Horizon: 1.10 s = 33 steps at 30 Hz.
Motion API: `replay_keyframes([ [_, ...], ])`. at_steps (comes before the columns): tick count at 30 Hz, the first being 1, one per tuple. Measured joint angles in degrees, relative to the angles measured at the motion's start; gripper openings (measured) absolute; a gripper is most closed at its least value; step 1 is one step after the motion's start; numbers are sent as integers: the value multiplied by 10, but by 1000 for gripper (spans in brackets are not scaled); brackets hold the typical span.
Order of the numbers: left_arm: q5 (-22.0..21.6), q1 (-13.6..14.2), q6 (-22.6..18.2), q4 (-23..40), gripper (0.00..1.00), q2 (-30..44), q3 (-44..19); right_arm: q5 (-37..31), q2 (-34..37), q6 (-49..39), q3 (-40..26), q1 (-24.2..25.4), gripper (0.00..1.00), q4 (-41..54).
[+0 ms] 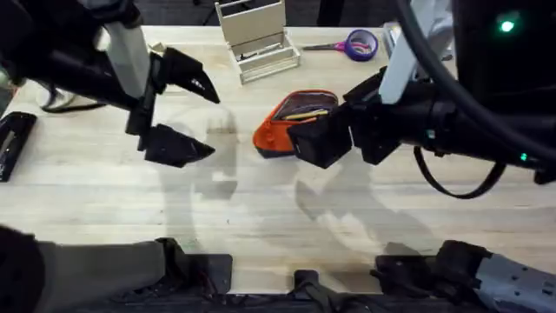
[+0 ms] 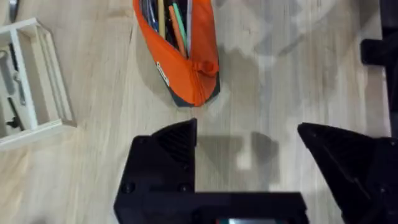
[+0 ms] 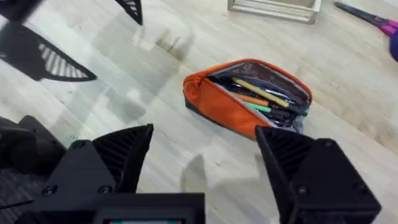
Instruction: Unzip the bag, pick up the pens from the table one at a time and place them inside, then zip the bag closed.
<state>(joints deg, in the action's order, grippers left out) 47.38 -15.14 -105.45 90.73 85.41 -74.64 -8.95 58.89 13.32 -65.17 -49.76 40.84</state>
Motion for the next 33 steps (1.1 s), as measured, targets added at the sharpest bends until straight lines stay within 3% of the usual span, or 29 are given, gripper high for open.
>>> replay_keyframes([
  [7,22,0,1,-51,995,25,49,0,0,7,0,0,997,0],
  [15,26,0,4,-100,995,45,88,0,0,87,0,0,998,1],
  [25,28,0,5,-105,993,89,91,53,6,195,0,0,998,8],
  [33,28,0,5,-104,994,90,91,92,70,279,0,-9,998,7],
])
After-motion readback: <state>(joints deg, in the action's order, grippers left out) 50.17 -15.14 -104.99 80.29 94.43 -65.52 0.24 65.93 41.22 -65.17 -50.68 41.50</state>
